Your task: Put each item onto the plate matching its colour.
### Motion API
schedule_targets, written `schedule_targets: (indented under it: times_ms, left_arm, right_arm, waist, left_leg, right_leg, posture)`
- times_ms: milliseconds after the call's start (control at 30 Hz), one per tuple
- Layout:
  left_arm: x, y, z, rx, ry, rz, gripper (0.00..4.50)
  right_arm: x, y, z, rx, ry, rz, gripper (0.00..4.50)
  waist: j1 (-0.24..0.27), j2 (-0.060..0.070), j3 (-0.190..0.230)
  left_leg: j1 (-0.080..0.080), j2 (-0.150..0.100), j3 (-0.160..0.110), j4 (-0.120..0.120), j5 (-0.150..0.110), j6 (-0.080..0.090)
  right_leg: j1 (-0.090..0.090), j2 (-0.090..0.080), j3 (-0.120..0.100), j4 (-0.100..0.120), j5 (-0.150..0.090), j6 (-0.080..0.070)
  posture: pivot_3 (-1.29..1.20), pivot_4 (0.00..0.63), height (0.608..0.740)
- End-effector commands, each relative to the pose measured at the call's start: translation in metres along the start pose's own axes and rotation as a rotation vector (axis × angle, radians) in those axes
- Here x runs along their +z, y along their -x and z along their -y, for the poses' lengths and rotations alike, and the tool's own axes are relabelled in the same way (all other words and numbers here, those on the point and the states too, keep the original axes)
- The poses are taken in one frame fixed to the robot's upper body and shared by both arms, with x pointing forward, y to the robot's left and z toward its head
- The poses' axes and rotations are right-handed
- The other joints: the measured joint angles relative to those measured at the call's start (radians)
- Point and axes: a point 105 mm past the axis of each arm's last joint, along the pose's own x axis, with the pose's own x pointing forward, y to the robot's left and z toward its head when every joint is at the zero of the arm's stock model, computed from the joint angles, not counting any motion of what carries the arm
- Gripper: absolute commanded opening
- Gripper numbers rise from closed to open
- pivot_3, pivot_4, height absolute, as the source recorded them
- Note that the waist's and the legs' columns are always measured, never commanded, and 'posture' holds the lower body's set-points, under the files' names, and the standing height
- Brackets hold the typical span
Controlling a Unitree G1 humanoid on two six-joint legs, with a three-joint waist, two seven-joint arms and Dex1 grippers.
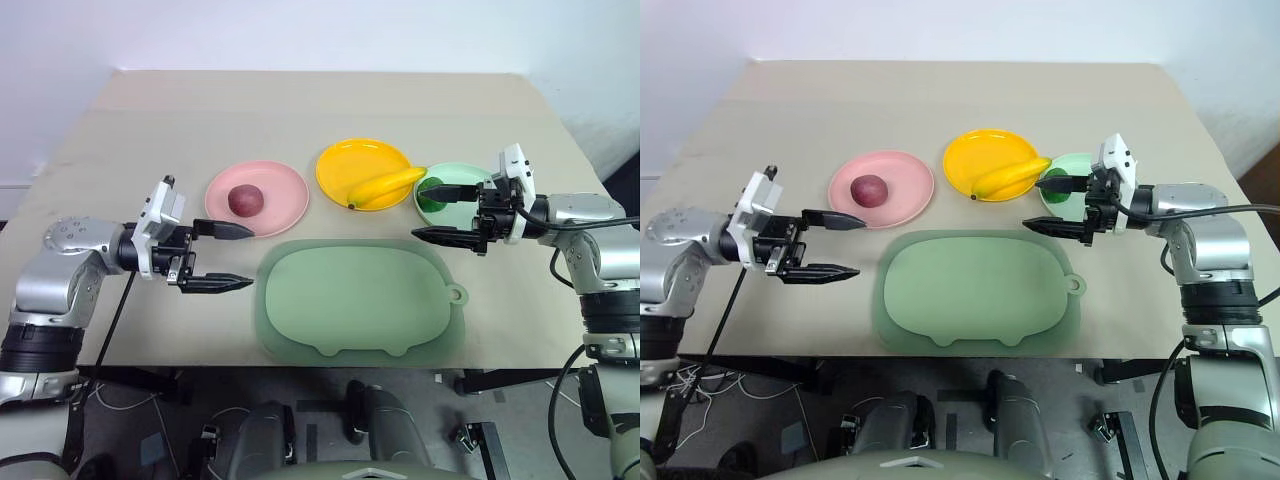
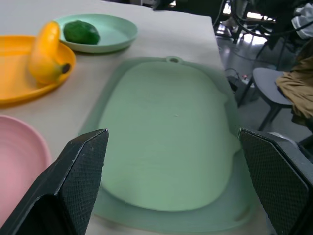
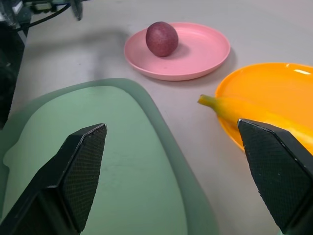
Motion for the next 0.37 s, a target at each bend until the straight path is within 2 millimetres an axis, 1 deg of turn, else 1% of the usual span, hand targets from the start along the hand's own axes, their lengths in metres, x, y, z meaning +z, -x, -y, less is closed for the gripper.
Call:
schedule_targets:
  times_ms: [33,200,367]
  left_arm:
    - [0.0064,0.0057,-0.0082,0.022,-0.054,-0.009,4.46]
    - [0.0101,0.0136,-0.0124,0.049,-0.063,-0.002,4.46]
    - [0.0086,0.0129,-0.0098,0.052,-0.055,0.009,4.46]
  right_arm:
    - [0.0143,-0.0001,-0.0020,0.007,0.047,0.034,4.50]
    - [0.0154,0.0016,0.0003,0.004,0.053,0.032,4.50]
    - [0.0171,0.0012,-0.0012,0.012,0.053,0.031,4.50]
  waist:
    - [-0.001,0.000,0.000]
    - [-0.001,0.000,0.000]
    - [0.000,0.000,0.000]
  left_leg:
    - [0.000,0.000,0.000,0.000,0.000,0.000]
    - [0.000,0.000,0.000,0.000,0.000,0.000]
    - [0.000,0.000,0.000,0.000,0.000,0.000]
  right_leg:
    - [0.000,0.000,0.000,0.000,0.000,0.000]
    - [0.000,0.000,0.000,0.000,0.000,0.000]
    - [0.000,0.000,0.000,0.000,0.000,0.000]
  posture:
    - [0.00,0.150,0.704]
    - [0.00,0.150,0.704]
    - [0.00,0.150,0.704]
